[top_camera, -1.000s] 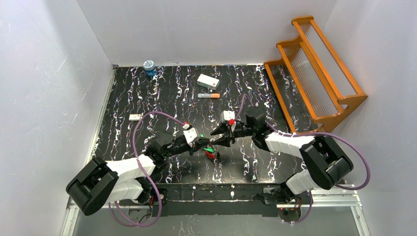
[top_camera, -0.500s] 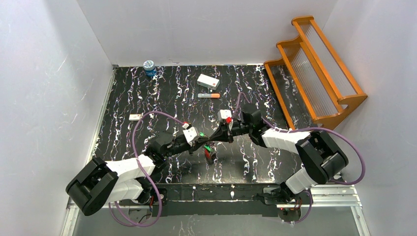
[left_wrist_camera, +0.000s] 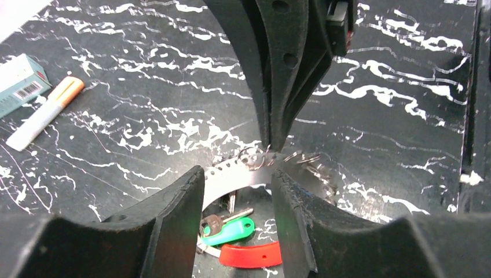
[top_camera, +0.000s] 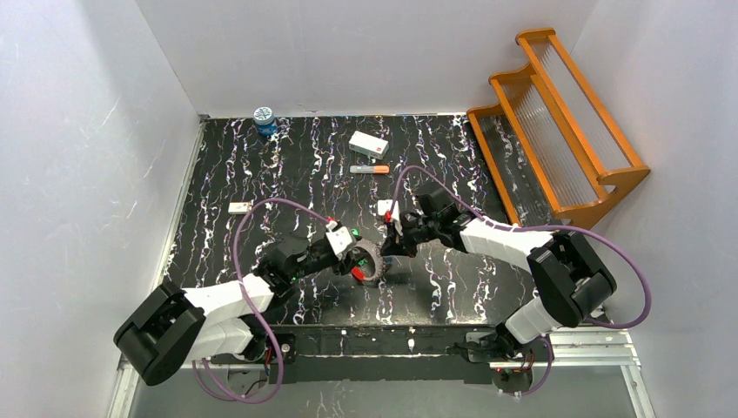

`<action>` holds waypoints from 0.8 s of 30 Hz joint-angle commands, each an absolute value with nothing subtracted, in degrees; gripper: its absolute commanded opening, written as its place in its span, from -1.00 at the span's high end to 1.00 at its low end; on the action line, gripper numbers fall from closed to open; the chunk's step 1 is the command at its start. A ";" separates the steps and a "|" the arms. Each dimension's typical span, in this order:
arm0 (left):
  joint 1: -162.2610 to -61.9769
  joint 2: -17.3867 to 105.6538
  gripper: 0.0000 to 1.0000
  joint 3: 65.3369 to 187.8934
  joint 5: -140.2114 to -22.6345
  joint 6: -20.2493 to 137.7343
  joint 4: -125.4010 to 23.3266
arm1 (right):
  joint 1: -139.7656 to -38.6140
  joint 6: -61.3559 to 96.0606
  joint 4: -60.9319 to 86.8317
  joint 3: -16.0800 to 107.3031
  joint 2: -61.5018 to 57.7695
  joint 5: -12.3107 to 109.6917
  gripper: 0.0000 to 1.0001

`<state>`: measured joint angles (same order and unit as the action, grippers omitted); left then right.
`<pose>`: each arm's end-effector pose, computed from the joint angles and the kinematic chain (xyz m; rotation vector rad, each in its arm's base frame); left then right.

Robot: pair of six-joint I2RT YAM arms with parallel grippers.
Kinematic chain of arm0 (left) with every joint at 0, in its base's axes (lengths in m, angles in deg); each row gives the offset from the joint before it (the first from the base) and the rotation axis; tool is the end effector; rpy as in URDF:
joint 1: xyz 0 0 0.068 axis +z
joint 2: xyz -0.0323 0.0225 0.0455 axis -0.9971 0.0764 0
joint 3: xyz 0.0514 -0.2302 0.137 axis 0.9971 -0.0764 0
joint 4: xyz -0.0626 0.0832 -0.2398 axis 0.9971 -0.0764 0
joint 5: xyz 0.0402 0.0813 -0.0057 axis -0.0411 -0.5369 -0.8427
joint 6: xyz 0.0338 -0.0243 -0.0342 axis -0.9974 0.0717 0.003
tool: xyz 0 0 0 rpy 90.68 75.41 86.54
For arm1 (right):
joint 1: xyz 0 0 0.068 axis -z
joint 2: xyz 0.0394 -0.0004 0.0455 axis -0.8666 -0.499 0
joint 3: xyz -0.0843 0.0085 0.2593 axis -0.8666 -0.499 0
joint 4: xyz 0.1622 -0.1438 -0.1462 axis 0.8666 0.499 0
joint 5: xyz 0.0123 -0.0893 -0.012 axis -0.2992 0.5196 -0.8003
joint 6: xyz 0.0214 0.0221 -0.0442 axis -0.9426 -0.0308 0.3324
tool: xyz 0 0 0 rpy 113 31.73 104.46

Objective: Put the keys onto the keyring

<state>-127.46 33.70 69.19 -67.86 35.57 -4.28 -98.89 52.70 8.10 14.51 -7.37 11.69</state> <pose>0.1536 -0.1554 0.2003 0.9952 1.3026 -0.7102 0.2219 0.2106 0.1966 -1.5353 1.5324 0.9631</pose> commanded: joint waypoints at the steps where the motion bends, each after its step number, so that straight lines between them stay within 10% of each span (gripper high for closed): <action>1: -127.72 35.67 0.13 71.88 -66.02 32.12 -8.04 | -100.14 56.20 19.09 17.36 -6.04 17.15 0.97; 24: -130.49 52.03 0.41 77.27 -57.96 32.93 -4.38 | -102.07 58.26 21.02 19.50 -5.83 14.59 0.97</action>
<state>-129.89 51.45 75.55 -57.74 32.25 -7.12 -101.82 57.62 22.53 17.57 -8.05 17.39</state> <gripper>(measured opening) 0.305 0.030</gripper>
